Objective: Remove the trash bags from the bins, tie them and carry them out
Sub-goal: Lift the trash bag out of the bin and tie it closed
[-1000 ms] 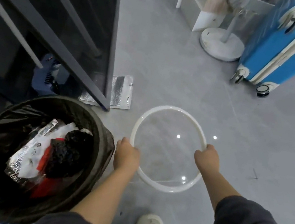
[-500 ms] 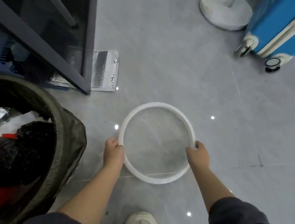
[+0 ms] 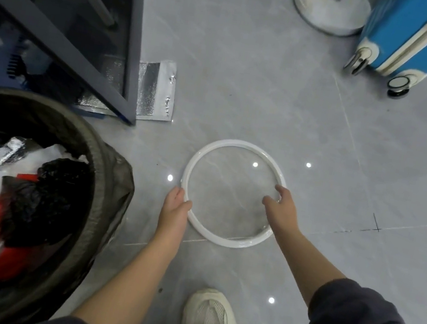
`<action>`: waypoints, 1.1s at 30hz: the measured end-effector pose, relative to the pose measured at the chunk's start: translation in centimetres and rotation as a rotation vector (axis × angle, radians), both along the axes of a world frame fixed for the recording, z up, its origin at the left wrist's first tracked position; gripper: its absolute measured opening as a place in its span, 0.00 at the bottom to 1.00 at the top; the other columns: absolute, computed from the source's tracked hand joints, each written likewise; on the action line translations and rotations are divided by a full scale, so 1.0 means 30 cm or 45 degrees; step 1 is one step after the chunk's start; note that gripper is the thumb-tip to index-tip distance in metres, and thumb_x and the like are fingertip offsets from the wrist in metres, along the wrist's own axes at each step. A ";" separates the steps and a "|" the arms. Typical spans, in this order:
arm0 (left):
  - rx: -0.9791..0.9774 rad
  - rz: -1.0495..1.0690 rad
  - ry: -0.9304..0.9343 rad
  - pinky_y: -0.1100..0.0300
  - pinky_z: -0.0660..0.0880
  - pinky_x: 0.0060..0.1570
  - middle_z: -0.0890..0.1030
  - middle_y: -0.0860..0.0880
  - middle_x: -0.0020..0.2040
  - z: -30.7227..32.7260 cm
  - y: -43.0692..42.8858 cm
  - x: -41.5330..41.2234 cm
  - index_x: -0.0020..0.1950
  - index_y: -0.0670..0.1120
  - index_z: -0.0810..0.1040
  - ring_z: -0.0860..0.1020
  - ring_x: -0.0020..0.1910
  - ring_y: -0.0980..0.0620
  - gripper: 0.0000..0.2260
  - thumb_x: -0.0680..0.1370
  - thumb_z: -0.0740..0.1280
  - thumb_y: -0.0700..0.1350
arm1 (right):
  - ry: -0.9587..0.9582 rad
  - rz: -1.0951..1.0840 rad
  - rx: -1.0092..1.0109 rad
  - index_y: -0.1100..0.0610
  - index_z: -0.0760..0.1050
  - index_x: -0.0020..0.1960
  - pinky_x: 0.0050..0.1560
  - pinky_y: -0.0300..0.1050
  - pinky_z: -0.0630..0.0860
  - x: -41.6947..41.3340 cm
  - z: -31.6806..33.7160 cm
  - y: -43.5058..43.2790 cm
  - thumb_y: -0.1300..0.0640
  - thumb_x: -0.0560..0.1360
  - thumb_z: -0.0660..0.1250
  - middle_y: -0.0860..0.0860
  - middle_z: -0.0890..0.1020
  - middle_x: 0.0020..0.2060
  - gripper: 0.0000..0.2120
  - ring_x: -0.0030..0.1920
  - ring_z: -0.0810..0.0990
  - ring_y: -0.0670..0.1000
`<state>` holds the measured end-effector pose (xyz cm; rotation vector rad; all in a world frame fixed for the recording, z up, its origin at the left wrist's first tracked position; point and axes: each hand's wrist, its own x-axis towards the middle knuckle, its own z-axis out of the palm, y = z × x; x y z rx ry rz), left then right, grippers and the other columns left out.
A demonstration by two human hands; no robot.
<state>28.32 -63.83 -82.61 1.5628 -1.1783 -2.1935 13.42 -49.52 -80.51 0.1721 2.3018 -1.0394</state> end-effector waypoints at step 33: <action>0.533 0.764 0.353 0.58 0.74 0.46 0.81 0.49 0.46 0.545 0.105 0.568 0.49 0.44 0.78 0.78 0.46 0.53 0.08 0.78 0.63 0.48 | -0.839 0.024 -0.712 0.57 0.74 0.48 0.42 0.44 0.76 0.540 0.488 -0.430 0.62 0.80 0.54 0.52 0.78 0.39 0.10 0.39 0.78 0.51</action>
